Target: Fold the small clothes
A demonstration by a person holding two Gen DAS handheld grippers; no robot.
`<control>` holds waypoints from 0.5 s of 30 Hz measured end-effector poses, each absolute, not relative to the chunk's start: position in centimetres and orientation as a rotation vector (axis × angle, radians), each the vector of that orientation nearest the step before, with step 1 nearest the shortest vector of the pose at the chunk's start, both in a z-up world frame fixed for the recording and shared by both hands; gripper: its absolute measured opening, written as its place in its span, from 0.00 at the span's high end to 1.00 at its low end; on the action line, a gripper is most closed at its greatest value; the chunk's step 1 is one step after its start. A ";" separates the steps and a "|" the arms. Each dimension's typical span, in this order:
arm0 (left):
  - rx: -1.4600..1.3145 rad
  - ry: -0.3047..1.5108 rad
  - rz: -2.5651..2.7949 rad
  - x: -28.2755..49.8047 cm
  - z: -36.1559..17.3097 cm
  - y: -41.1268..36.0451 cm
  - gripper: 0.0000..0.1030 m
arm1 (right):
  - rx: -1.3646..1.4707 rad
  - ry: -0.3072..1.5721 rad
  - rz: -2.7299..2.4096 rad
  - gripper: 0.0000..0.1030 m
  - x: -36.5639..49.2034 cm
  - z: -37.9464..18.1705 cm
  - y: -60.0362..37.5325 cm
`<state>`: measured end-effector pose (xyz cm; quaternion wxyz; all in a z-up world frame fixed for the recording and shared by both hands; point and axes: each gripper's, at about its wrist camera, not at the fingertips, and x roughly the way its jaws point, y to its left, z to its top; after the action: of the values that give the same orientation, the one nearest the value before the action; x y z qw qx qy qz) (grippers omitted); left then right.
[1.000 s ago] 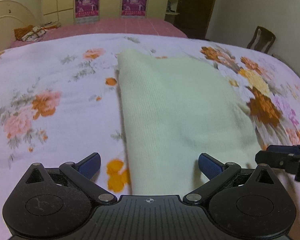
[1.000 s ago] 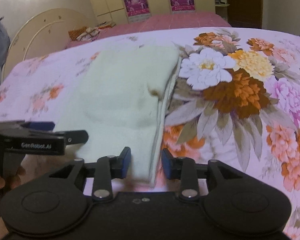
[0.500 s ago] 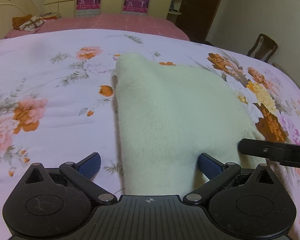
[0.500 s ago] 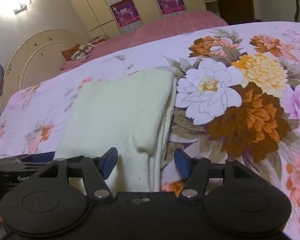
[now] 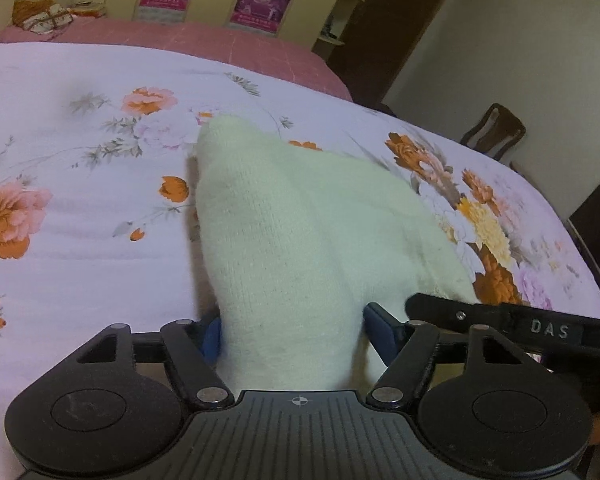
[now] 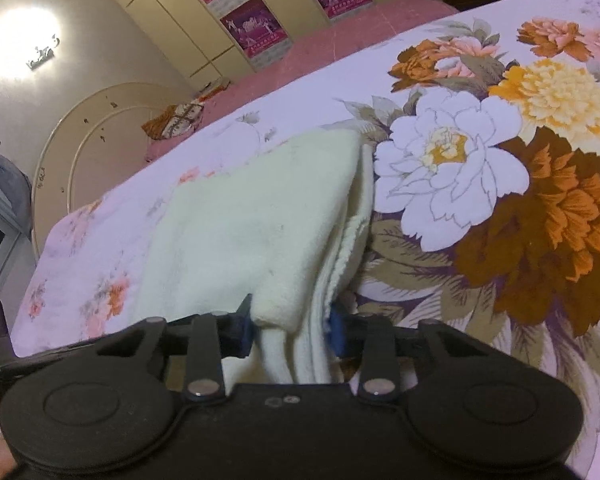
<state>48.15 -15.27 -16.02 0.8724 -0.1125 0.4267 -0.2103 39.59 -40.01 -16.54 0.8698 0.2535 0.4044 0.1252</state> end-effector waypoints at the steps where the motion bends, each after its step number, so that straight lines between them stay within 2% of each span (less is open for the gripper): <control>1: -0.234 0.888 -0.441 48.2 -16.0 -15.3 0.35 | 0.534 0.846 0.260 0.65 39.8 -16.8 -40.0; 3: -0.250 0.878 -0.442 48.2 -15.6 -15.2 0.52 | 0.575 0.845 0.248 0.64 40.1 -17.1 -40.1; 4: -0.249 0.863 -0.440 48.0 -15.2 -15.1 0.55 | 0.576 0.842 0.240 0.67 40.0 -16.8 -39.9; 10: -0.250 0.793 -0.439 47.0 -12.5 -13.0 0.58 | 0.534 0.760 0.297 0.71 39.0 -13.1 -37.7; 15: -0.245 0.743 -0.405 46.3 -10.0 -7.9 0.58 | 0.539 0.718 0.360 0.71 39.0 -10.4 -34.4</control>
<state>46.33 -7.94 -9.96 0.9045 -0.1186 0.3596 -0.1962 39.01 -34.39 -10.40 0.8853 0.2593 0.3450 0.1731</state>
